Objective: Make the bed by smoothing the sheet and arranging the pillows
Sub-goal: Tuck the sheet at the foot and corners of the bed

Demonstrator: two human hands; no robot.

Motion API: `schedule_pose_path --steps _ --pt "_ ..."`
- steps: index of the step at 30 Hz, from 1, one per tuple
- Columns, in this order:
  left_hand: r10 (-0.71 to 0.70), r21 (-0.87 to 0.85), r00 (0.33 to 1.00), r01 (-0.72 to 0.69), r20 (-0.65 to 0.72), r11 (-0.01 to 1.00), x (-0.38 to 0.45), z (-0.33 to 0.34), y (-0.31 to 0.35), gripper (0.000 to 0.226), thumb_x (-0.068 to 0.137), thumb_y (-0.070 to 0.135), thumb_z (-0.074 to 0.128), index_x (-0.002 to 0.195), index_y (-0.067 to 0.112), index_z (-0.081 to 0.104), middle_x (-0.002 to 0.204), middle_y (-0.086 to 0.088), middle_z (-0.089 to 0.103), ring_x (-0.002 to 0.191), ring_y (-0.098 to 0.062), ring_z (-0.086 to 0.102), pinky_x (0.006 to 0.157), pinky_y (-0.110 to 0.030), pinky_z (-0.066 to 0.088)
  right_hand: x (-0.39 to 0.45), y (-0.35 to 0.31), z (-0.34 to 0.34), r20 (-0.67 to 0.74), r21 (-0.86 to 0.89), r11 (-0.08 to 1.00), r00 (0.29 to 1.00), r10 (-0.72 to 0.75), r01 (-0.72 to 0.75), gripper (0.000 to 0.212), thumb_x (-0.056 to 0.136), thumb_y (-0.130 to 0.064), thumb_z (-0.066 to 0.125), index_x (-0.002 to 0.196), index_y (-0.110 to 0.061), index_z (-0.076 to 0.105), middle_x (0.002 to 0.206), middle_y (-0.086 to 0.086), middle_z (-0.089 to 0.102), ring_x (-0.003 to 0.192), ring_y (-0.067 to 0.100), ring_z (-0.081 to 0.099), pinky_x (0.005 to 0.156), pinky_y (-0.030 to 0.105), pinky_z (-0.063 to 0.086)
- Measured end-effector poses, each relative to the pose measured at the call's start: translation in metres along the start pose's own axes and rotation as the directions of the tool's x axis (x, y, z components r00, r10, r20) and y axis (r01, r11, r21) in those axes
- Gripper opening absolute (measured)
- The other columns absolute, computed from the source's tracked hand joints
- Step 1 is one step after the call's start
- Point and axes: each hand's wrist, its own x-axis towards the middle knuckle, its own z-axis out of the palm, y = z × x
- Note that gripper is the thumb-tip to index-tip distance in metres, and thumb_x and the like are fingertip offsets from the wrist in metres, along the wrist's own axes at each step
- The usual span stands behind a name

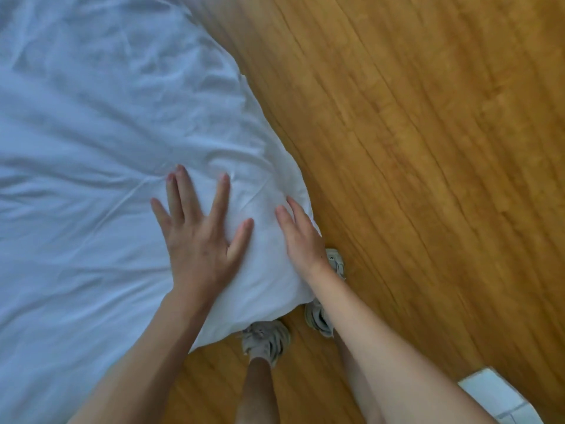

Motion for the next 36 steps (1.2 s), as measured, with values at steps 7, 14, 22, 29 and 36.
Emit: schedule_pose_path --steps 7,14,22,29,36 --pt "0.245 0.050 0.968 -0.248 0.048 0.968 0.000 0.002 0.024 0.057 0.092 0.059 0.040 0.139 0.030 0.048 0.156 -0.019 0.018 0.145 -0.038 0.010 0.113 -0.062 0.007 -0.010 0.035 -0.002 -0.097 0.234 0.945 0.962 0.255 -0.227 0.060 0.087 -0.065 0.048 0.138 -0.034 0.040 0.135 -0.008 0.051 0.117 0.014 0.052 0.102 0.037 0.041" --pt "0.273 0.035 0.961 -0.275 0.055 0.961 0.002 -0.001 0.028 0.054 0.091 0.058 0.040 0.134 0.029 0.055 0.156 -0.014 0.023 0.145 -0.035 0.012 0.113 -0.063 0.007 -0.021 0.052 -0.007 0.246 0.570 0.550 0.765 0.595 -0.611 0.086 0.057 -0.082 0.064 0.120 -0.023 0.064 0.111 0.007 0.072 0.105 0.027 0.066 0.097 0.046 0.050" --pt "0.265 0.010 0.963 -0.265 0.044 0.964 -0.001 -0.001 0.028 0.052 0.091 0.056 0.043 0.134 0.031 0.054 0.156 -0.014 0.025 0.145 -0.036 0.016 0.113 -0.063 0.008 -0.016 0.026 -0.021 0.135 0.829 0.457 0.909 0.395 -0.322 0.041 0.095 -0.041 0.055 0.120 -0.011 0.065 0.112 0.013 0.071 0.098 0.025 0.070 0.078 0.035 0.055" --pt "0.249 -0.038 0.965 -0.247 0.079 0.968 -0.004 -0.007 0.030 0.049 0.091 0.051 0.046 0.136 0.032 0.051 0.156 -0.013 0.025 0.145 -0.035 0.015 0.113 -0.062 0.007 -0.035 0.006 -0.035 0.074 0.914 0.338 0.913 0.402 -0.223 0.041 0.085 -0.031 0.064 0.117 -0.006 0.067 0.107 0.015 0.072 0.088 0.029 0.071 0.080 0.039 0.056" --pt "0.237 -0.105 0.967 -0.227 0.089 0.968 -0.011 -0.011 0.028 0.046 0.093 0.042 0.049 0.136 0.027 0.050 0.156 -0.012 0.023 0.146 -0.034 0.012 0.115 -0.059 0.004 -0.050 -0.012 -0.046 0.027 0.911 0.404 0.990 0.136 -0.080 0.041 0.079 -0.024 0.061 0.118 -0.009 0.063 0.115 0.013 0.069 0.105 0.030 0.067 0.091 0.045 0.052"
